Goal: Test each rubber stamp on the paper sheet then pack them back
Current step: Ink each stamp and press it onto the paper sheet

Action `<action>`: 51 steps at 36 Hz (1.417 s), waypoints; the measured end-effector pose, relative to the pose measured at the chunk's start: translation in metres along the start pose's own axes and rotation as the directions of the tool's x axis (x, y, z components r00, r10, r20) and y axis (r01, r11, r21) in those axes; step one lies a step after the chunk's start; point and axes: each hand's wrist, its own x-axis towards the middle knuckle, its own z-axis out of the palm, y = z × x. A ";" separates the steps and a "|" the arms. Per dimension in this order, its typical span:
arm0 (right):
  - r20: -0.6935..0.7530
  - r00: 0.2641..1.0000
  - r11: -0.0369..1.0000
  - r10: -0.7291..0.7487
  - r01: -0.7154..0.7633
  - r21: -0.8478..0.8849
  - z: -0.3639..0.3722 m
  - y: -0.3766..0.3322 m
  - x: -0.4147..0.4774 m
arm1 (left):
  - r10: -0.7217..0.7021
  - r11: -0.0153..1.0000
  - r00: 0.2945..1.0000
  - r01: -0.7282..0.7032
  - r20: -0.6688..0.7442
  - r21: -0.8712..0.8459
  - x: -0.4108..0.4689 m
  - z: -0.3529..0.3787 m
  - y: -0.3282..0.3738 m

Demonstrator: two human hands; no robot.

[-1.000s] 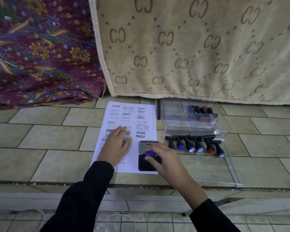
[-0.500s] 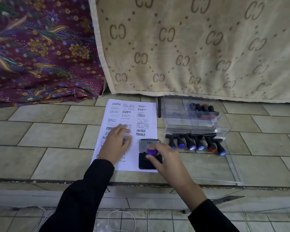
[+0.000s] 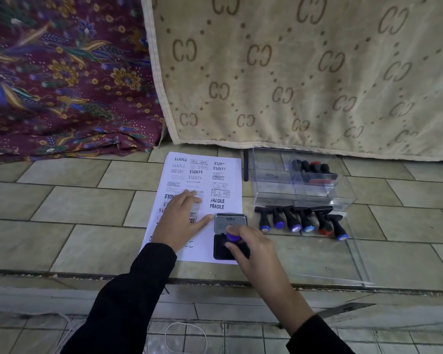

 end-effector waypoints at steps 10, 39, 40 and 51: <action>0.002 1.000 0.999 0.023 -0.023 0.038 0.001 0.002 -0.001 | -0.008 1.000 1.000 0.008 -0.007 0.013 0.001 0.002 -0.001; 0.003 0.994 0.990 0.114 -0.114 0.078 0.013 0.016 0.104 | 0.026 0.997 1.000 -0.026 0.004 0.072 0.004 -0.004 0.002; 0.007 0.993 0.990 0.115 -0.115 0.080 0.014 0.017 0.104 | 0.026 0.997 1.000 -0.026 0.005 0.076 0.005 -0.004 0.002; 0.029 0.991 0.990 0.129 -0.130 0.054 0.016 0.016 0.107 | 0.038 0.995 0.999 -0.039 0.012 0.089 0.013 -0.005 0.001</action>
